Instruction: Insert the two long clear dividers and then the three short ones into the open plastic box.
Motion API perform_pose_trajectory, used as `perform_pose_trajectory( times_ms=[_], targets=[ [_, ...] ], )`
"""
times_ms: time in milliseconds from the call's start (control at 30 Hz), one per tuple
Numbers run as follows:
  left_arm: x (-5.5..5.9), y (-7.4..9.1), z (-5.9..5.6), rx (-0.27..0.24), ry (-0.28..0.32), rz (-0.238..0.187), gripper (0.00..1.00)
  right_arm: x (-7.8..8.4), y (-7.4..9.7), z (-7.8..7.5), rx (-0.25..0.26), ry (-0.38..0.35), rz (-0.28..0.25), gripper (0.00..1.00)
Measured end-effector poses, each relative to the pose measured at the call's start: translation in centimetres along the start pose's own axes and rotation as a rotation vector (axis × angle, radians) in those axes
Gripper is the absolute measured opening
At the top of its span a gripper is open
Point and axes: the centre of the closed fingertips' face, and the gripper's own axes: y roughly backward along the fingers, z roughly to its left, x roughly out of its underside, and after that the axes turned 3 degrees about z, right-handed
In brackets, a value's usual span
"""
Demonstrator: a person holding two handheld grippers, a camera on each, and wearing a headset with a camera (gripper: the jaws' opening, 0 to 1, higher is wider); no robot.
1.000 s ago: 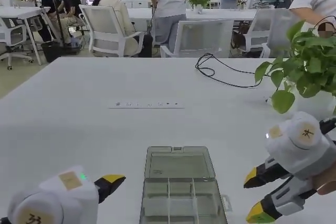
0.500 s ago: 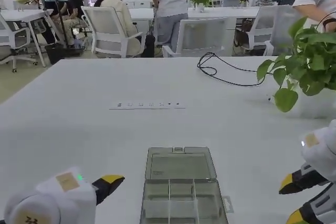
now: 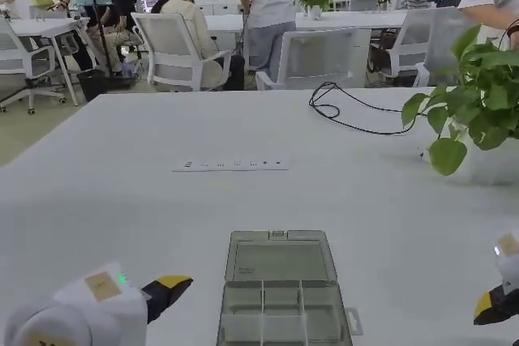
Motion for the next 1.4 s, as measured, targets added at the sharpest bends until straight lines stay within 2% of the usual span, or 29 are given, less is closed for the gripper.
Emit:
perform_pose_trajectory(
  times_ms=[300, 667, 733, 1033, 1400],
  targets=[
    [0.3, 0.1, 0.0, -0.01, -0.002, 0.013, 0.92, 1.9, -0.8, -0.2, -0.011, 0.08, 0.086, 0.43],
    [0.2, 0.1, 0.1, -0.021, 0.005, 0.006, 0.9, 3.4, -1.4, -0.9, -0.007, 0.153, 0.15, 0.39],
    [0.2, 0.1, 0.1, -0.023, 0.007, 0.006, 0.9, 3.2, -1.2, -1.0, -0.01, 0.141, 0.136, 0.38],
    [0.4, 0.2, 0.2, -0.031, 0.005, 0.011, 0.89, 3.5, -1.3, -0.9, -0.029, 0.139, 0.134, 0.36],
    [0.4, 0.2, 0.0, -0.024, 0.0, 0.016, 0.87, 3.4, -1.2, -1.0, -0.025, 0.121, 0.122, 0.33]
  ],
)
